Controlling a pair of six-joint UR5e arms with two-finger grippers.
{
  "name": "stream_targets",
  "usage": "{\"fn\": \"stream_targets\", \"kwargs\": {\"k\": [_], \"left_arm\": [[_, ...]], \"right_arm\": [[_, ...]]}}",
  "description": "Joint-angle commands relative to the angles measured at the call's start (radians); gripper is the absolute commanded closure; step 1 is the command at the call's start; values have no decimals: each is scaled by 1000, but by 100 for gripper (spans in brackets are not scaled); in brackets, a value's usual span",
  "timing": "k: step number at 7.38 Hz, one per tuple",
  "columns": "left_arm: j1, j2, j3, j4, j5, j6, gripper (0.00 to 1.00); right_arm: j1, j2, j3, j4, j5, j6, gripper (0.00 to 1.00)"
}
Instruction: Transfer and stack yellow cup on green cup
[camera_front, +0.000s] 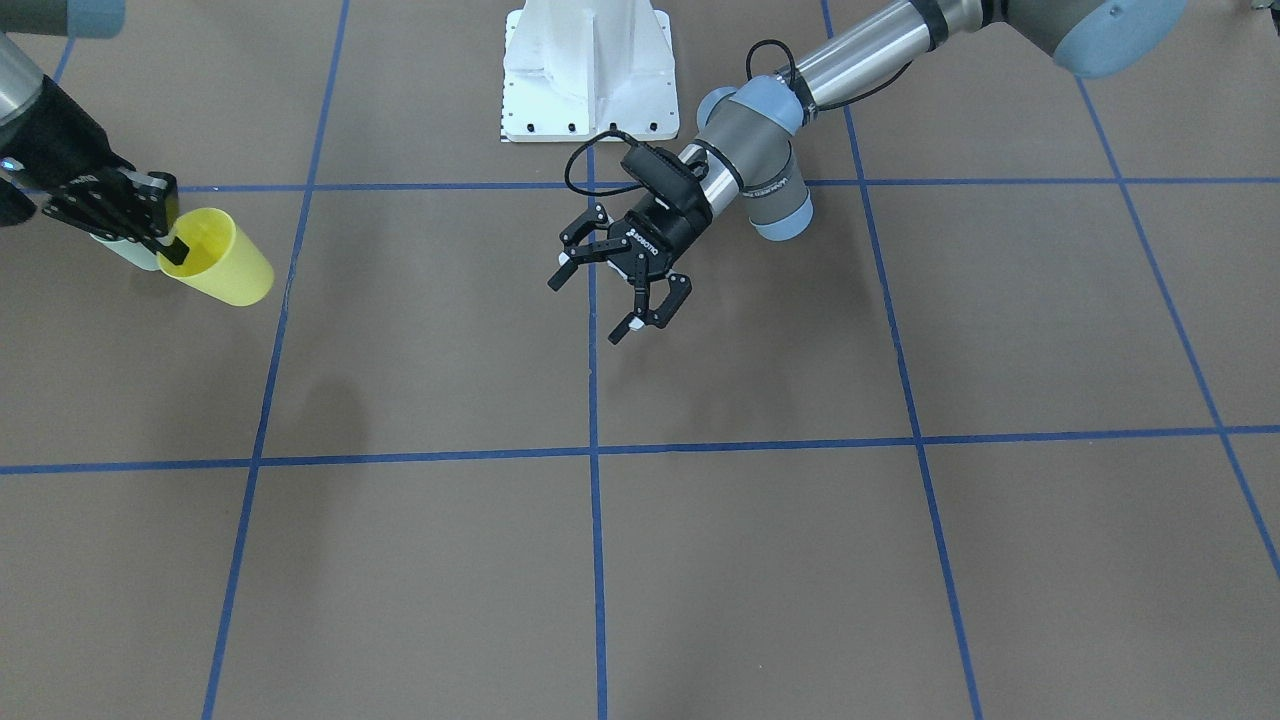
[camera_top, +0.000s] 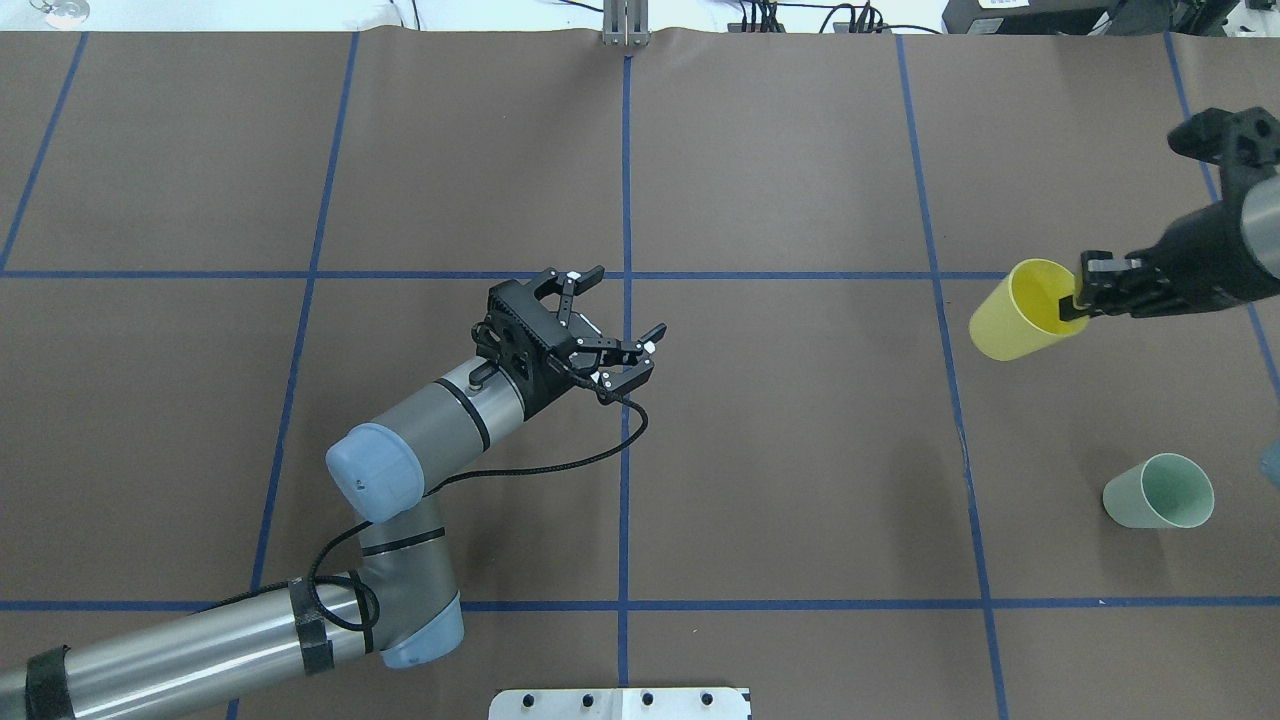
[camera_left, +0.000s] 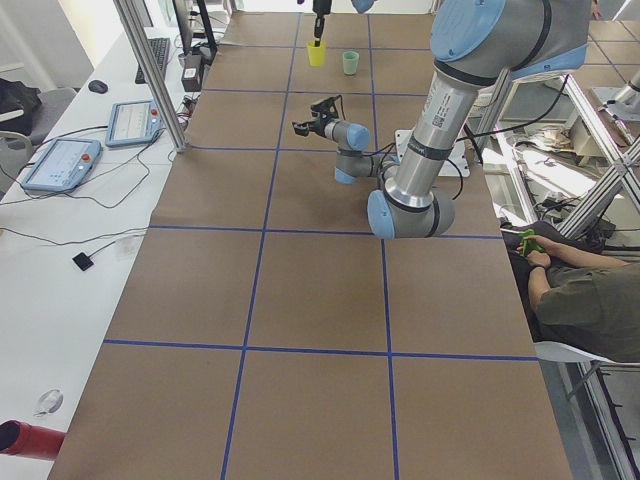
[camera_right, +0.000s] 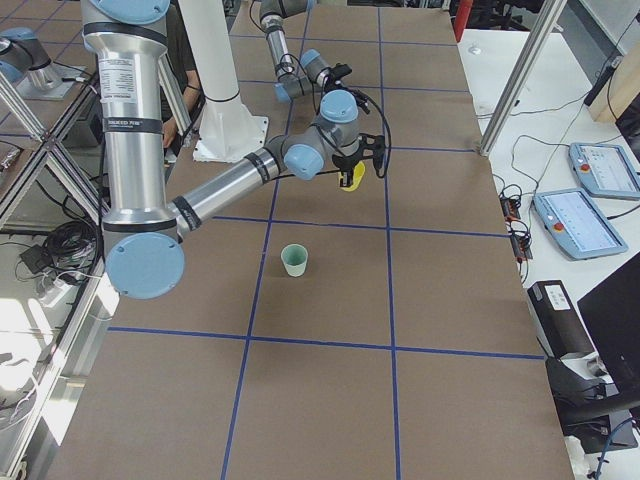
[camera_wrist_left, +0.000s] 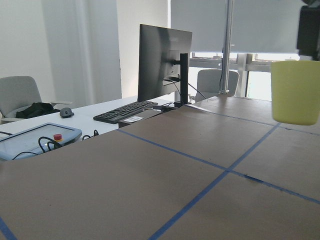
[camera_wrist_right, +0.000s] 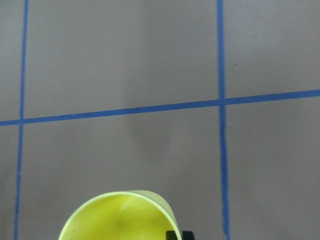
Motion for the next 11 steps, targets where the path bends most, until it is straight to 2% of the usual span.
{"fn": "stream_targets", "kwargs": {"k": [1, 3, 4, 5, 11], "left_arm": [[-44, 0, 8, 108, 9, -67, 0], [-112, -3, 8, 249, 2, -97, 0], [-164, -3, 8, 323, -72, -201, 0], [-188, -1, 8, 334, -117, -218, 0], [-190, -1, 9, 334, -117, -220, 0]], "right_arm": [[7, -215, 97, 6, -52, -3, 100], [2, -291, 106, 9, -67, -4, 100], [2, -316, 106, 12, -67, -4, 100], [-2, -337, 105, 12, -63, -8, 100], [-39, -368, 56, 12, -49, -8, 100]]}}
